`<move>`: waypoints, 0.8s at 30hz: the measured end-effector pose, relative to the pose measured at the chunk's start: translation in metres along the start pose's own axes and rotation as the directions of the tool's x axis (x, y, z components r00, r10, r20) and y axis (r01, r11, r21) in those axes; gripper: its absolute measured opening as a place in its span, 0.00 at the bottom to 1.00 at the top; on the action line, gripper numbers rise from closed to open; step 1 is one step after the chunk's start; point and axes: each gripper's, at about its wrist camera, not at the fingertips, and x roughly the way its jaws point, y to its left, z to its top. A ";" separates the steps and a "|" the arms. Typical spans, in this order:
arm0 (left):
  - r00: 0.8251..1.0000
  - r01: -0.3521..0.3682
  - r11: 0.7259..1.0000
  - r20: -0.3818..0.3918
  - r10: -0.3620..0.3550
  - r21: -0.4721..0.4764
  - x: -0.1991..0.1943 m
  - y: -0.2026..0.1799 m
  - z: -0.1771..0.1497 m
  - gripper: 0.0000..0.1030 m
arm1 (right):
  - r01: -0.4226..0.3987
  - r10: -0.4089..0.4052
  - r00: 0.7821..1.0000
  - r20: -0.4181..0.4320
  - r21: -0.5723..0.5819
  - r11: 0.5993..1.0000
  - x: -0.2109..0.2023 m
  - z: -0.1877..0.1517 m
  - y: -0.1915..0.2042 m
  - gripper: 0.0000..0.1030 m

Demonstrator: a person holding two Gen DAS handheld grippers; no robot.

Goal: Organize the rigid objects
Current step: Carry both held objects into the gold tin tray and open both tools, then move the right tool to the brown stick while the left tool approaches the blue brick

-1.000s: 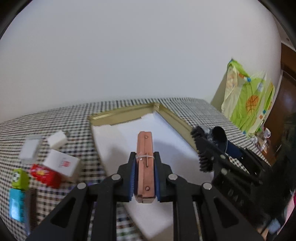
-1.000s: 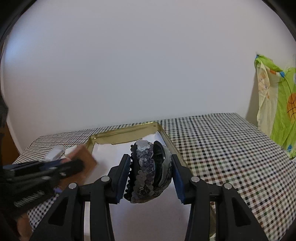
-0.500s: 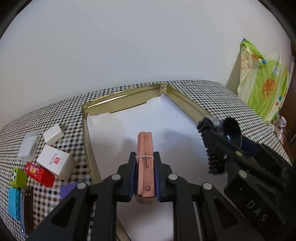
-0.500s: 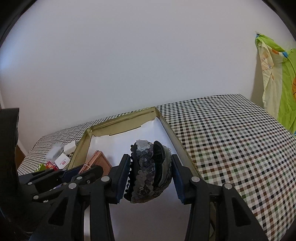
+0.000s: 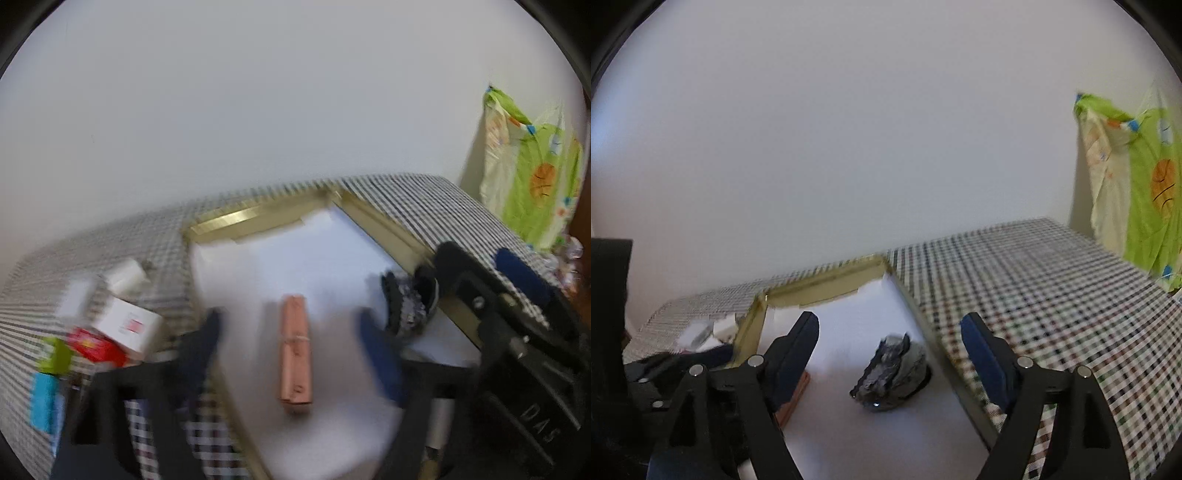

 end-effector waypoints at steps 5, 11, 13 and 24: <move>0.983 -0.093 0.995 0.160 0.087 0.030 -0.028 0.002 0.002 0.99 | 0.042 -0.045 0.995 0.094 0.027 0.999 -0.015 0.004 -0.007 0.84; 0.979 -0.119 0.993 0.167 0.115 0.015 -0.029 0.014 -0.001 0.99 | 0.122 -0.123 0.978 0.170 0.013 0.992 -0.022 0.005 -0.004 0.84; 0.979 -0.134 0.991 0.158 0.132 0.002 -0.030 0.019 -0.006 0.99 | 0.131 -0.130 0.975 0.180 0.005 0.991 -0.024 0.006 -0.001 0.84; 0.976 -0.167 0.984 0.131 0.173 -0.058 -0.045 0.060 -0.021 0.99 | 0.183 -0.186 0.967 0.173 0.035 0.982 -0.023 0.006 -0.009 0.84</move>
